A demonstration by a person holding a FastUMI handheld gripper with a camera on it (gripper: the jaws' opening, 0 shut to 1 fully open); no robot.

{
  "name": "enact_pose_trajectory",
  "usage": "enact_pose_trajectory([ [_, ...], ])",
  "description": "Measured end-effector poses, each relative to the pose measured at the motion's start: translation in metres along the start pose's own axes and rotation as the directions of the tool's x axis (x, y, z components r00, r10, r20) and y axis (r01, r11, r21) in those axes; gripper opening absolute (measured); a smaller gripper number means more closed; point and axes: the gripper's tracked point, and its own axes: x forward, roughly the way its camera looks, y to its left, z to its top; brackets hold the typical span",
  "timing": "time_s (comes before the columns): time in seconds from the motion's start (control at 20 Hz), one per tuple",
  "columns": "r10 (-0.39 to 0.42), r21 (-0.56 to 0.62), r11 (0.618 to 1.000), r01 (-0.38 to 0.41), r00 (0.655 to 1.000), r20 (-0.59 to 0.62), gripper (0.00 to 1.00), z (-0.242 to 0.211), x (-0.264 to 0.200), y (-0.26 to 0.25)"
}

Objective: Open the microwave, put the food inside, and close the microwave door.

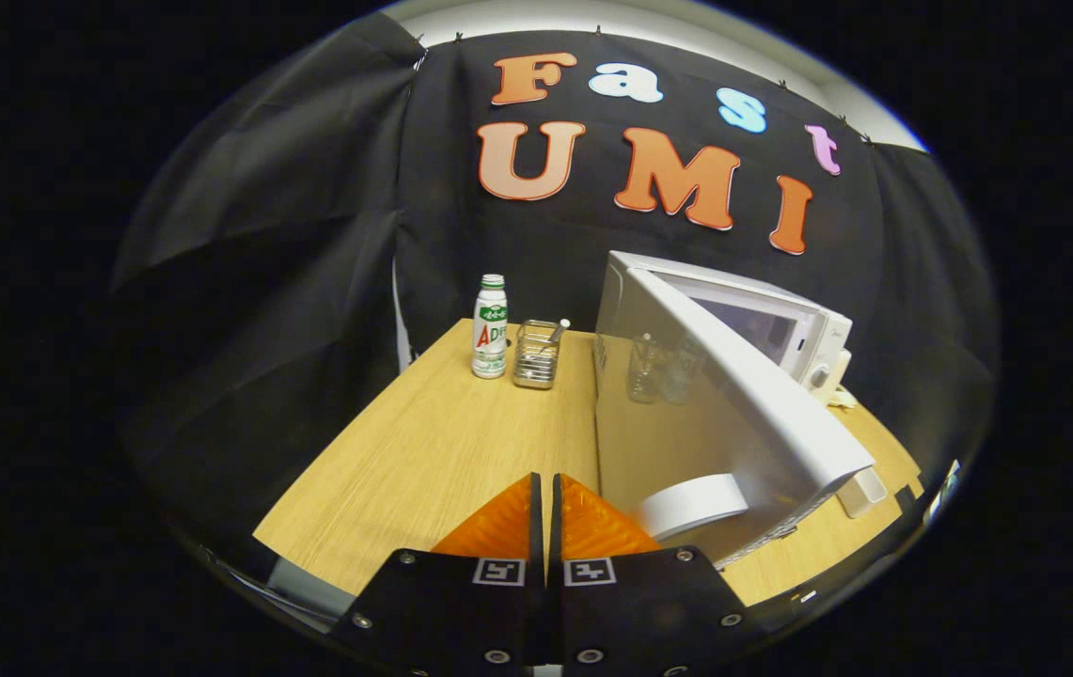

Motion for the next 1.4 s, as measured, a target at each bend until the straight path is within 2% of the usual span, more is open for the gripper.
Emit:
enact_pose_trajectory([
  [0.2, -0.042, -0.006, 0.999, 0.042, 0.999, 0.009, 0.01, -0.002, 0.007, -0.042],
  [0.5, -0.129, 0.068, 0.989, 0.128, 0.992, 0.003, 0.01, -0.001, 0.02, -0.122],
  [0.85, -0.232, 0.151, 0.961, 0.232, 0.973, -0.02, 0.01, -0.005, 0.053, -0.209],
  [1.4, -0.265, 0.234, 0.939, 0.254, 0.964, 0.017, 0.01, 0.018, 0.145, -0.289],
])
